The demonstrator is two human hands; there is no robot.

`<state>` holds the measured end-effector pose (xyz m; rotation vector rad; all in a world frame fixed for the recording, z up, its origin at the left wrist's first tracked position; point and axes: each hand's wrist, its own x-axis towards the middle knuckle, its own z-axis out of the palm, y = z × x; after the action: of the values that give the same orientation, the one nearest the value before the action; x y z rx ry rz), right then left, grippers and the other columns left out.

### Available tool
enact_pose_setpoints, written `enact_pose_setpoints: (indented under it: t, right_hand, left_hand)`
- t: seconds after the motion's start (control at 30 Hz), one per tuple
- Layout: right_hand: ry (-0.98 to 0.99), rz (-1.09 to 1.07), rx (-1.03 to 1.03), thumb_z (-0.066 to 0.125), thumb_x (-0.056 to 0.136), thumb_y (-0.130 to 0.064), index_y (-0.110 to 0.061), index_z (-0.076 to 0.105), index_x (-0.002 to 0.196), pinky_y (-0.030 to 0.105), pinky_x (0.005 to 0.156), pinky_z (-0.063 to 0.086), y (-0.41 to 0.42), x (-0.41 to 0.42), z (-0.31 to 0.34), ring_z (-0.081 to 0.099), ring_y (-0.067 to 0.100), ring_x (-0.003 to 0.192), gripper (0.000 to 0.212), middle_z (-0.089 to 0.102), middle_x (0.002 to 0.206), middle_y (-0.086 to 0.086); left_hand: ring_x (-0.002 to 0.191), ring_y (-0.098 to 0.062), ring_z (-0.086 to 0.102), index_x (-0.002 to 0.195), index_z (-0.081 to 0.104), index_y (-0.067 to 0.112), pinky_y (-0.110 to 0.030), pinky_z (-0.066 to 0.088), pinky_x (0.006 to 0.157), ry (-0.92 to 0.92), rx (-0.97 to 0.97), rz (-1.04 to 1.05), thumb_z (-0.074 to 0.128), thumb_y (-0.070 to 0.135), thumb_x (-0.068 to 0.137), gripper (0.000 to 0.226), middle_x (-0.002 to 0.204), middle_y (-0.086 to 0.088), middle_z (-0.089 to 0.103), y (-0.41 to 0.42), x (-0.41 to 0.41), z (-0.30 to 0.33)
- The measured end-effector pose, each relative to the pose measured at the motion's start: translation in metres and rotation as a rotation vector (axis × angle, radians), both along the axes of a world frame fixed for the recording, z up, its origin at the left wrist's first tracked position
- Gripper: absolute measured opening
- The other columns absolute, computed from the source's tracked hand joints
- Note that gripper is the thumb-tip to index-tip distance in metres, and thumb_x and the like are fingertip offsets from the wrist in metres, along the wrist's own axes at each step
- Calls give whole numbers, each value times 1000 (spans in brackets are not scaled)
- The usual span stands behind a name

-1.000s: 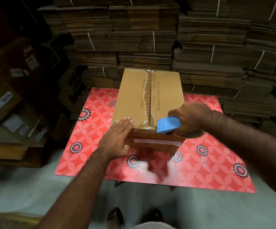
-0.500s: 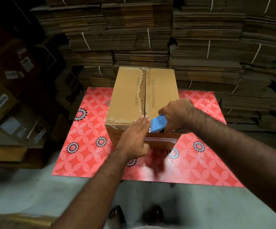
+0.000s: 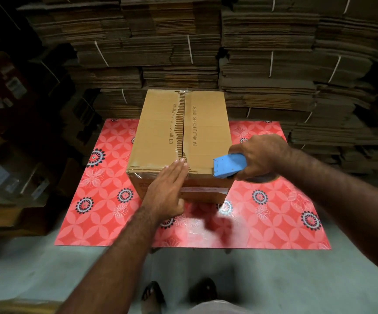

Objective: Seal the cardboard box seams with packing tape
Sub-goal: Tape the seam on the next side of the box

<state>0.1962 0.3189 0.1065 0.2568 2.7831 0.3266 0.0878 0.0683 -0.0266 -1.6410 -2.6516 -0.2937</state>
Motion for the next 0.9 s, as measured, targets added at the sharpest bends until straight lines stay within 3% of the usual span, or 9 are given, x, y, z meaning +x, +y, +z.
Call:
enact_pose_setpoints:
  t: [0.1,0.33,0.47,0.67,0.9]
  right_hand:
    - [-13,-1,-9,59,73,-78,-42,48,131,29,62,42,5,5,-7,49,15,78,69,48,83,-13]
    - [-6,-19,-41,61,73,-74,-40,47,130,33,66,47,6,7,-24,49,19,80,68,64,99,-5]
    - [-16,-26,-64,60,73,-73,-39,48,128,34,68,49,8,6,-27,49,20,79,66,56,90,-6]
    - [-8,-10,-72,59,73,-74,-38,49,127,33,66,47,11,6,-26,49,21,78,65,51,87,-6]
    - [62,20,-95,57,71,-76,-41,48,122,31,66,52,55,34,-28,53,15,76,63,56,85,-12]
  left_hand:
    - [154,-22,11,158,16,7,-42,15,125,-3,-25,-2,61,24,65,104,166,-12,11,-2,1,0]
    - [154,-24,7,157,17,3,-45,13,125,-53,-8,27,49,35,67,101,166,-13,8,7,3,4]
    - [154,-27,10,155,22,-1,-44,10,125,-73,50,-31,57,26,63,102,165,-16,13,32,26,6]
    - [152,-28,19,154,27,-1,-46,17,124,-10,-3,-45,54,29,60,102,163,-17,22,45,34,0]
    - [153,-26,15,157,18,1,-39,7,125,54,-57,-47,57,32,61,107,165,-15,16,43,32,-2]
